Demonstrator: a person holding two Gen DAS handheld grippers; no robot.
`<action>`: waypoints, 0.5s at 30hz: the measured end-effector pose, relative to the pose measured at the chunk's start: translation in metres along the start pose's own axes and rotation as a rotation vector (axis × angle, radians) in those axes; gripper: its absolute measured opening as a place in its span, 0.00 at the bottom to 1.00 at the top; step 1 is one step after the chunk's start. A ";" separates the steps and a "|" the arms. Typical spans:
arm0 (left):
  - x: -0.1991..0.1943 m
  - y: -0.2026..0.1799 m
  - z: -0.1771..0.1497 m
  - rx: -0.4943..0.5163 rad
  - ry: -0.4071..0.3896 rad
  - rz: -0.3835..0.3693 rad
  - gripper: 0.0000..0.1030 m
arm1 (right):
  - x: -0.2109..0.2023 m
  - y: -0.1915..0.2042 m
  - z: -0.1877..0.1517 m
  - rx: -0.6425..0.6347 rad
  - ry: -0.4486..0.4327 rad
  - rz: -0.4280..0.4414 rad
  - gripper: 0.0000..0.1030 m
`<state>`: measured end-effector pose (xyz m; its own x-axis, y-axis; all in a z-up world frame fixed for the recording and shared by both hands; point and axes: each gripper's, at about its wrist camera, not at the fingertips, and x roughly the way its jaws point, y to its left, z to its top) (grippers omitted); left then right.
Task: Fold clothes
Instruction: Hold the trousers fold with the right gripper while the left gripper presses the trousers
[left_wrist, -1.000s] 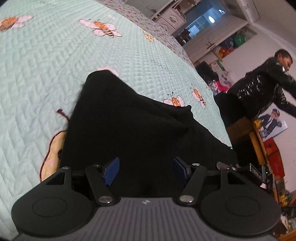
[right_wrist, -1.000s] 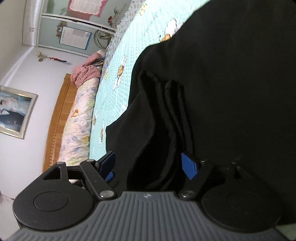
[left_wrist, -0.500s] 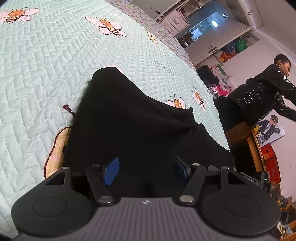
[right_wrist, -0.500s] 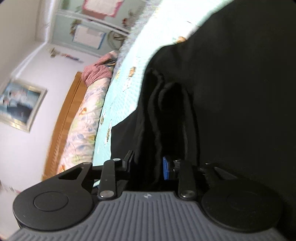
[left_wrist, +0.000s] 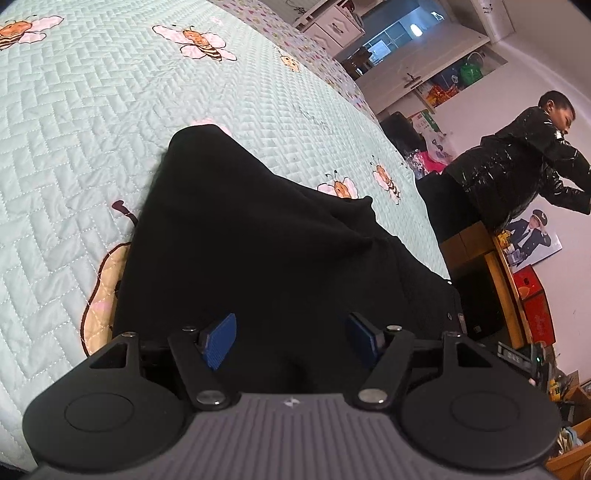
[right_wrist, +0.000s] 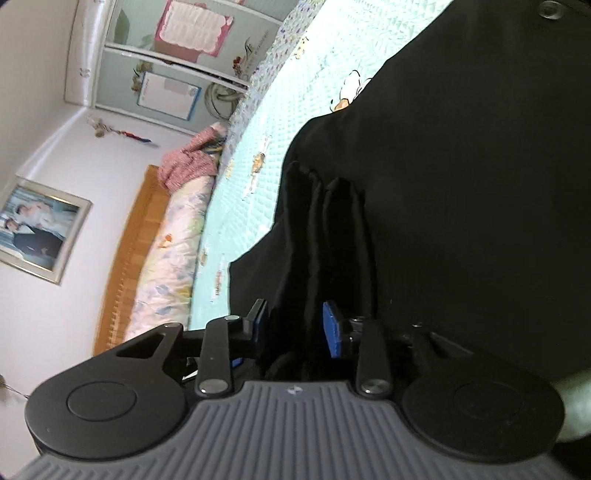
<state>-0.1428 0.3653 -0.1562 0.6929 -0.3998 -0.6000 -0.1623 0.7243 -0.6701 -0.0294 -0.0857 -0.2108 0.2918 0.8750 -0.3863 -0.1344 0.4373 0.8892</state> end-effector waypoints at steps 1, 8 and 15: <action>0.000 0.000 0.001 -0.003 0.001 0.001 0.67 | -0.004 0.001 -0.003 0.003 -0.005 0.008 0.36; -0.003 -0.002 0.000 -0.003 0.004 -0.007 0.67 | -0.018 0.007 -0.018 0.049 -0.013 0.035 0.46; -0.004 -0.001 -0.001 -0.008 -0.005 -0.018 0.68 | 0.004 0.004 -0.019 0.088 0.047 0.048 0.48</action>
<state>-0.1463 0.3652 -0.1536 0.6990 -0.4099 -0.5860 -0.1555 0.7127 -0.6840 -0.0470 -0.0767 -0.2129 0.2418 0.9041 -0.3523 -0.0627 0.3769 0.9241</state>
